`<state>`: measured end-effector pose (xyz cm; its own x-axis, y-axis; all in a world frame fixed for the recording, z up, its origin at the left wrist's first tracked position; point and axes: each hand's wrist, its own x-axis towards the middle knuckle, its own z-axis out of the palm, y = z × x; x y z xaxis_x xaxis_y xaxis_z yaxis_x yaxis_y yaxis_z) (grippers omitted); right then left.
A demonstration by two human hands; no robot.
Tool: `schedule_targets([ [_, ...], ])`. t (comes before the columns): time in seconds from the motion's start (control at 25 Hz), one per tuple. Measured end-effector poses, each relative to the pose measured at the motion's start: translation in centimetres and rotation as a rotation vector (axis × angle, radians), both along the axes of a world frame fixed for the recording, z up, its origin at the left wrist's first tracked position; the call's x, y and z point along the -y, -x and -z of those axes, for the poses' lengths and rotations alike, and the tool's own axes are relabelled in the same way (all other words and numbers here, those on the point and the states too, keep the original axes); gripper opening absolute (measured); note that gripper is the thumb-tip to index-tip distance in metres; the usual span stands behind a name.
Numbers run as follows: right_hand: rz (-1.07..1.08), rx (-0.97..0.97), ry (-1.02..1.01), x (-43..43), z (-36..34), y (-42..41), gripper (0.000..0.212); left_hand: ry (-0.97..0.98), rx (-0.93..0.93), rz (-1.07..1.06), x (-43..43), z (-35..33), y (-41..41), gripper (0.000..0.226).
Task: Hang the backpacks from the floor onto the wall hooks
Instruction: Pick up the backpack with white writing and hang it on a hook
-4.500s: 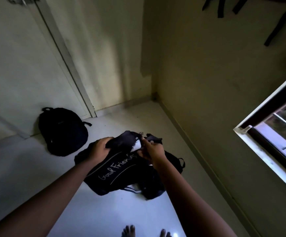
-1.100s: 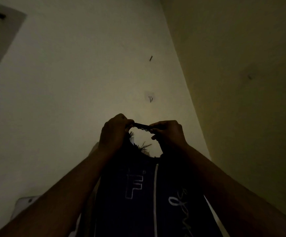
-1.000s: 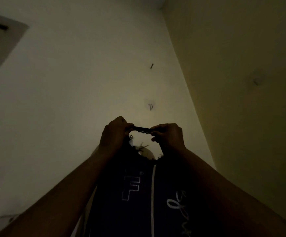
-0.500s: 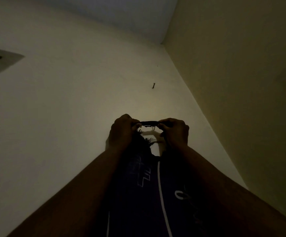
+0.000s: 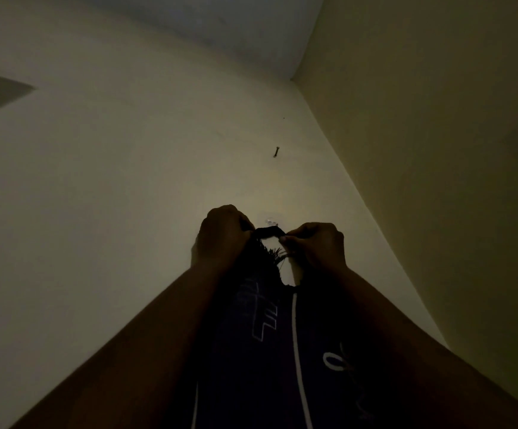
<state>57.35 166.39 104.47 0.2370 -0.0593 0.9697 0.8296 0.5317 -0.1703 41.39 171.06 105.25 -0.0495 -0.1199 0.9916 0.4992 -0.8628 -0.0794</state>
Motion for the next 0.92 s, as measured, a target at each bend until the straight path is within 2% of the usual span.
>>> schedule_targets([
  [0.2, 0.013, -0.014, 0.053, 0.5, 1.9, 1.1, 0.025, 0.041, -0.044, 0.027, 1.0, 2.6, -0.5, 0.025],
  [0.44, -0.091, -0.123, 0.229, 3.5, 3.9, 2.2, 0.034, 0.264, -0.093, 0.185, 3.7, 4.4, 0.1, 0.030],
  [0.64, -0.196, -0.247, 0.279, 7.3, 6.1, 2.9, 0.039, 0.400, 0.034, 0.440, 7.2, 6.9, 2.1, 0.031],
  [0.92, -0.219, -0.392, 0.383, 14.6, 12.0, 8.0, 0.040, 0.637, 0.027, 0.821, 12.2, 13.4, 6.2, 0.028],
])
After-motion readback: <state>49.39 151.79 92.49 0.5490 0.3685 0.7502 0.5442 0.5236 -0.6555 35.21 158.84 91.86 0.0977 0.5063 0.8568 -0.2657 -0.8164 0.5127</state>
